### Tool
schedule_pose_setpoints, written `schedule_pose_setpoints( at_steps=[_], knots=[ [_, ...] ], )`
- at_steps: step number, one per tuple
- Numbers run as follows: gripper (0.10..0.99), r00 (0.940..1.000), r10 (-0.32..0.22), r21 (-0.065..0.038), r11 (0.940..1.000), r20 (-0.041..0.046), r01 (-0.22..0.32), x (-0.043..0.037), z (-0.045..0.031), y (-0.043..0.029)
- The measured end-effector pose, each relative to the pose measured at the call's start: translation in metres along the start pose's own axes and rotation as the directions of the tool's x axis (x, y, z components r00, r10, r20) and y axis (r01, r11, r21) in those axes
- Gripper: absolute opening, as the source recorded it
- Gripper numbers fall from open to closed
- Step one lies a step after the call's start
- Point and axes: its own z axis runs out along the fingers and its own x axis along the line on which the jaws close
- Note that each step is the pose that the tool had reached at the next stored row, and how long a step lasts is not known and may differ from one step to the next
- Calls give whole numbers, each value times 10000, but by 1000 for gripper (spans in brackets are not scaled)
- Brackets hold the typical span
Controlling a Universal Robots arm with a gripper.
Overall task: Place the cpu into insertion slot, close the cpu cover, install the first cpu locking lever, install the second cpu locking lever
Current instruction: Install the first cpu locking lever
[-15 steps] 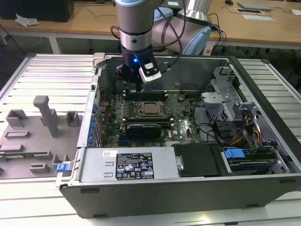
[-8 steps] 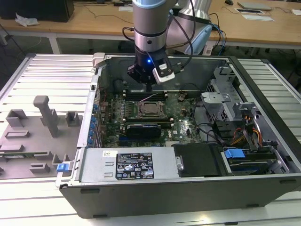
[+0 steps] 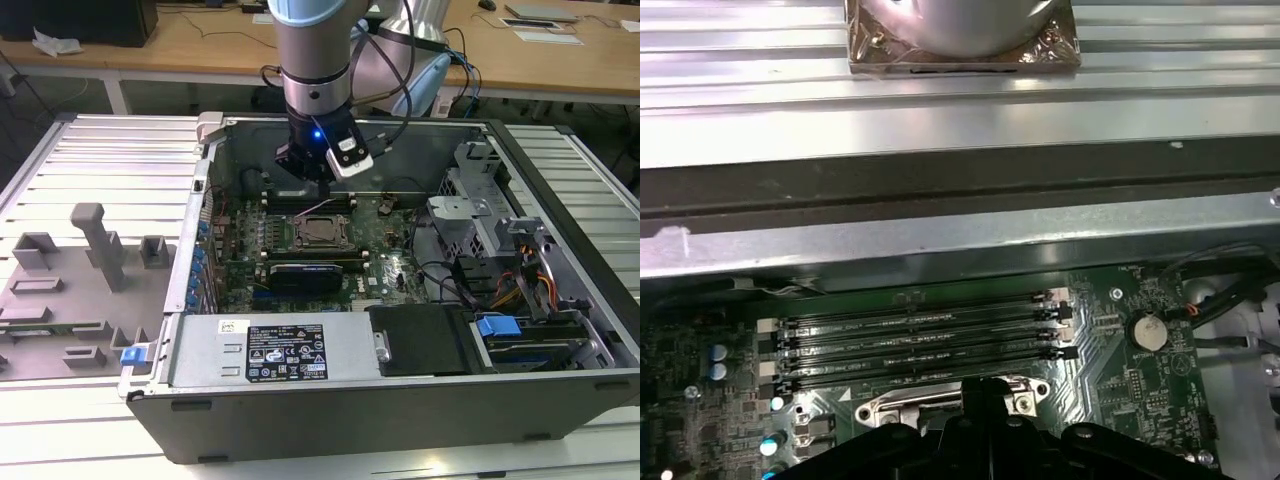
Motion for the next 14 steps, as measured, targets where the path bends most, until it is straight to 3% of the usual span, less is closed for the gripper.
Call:
schedule_pose_setpoints(
  at_steps=[4, 7, 9, 14],
  knots=[
    [106, 10000, -3, 19, 10000, 8, 3, 2, -1, -1],
    [106, 9998, -45, 91, 9999, 206, 43, 14, 9, -3],
    [106, 9997, -33, 117, 9999, 231, 30, 18, 26, -5],
    [106, 9995, 101, 341, 9994, 285, -111, 38, 150, 22]
  ],
)
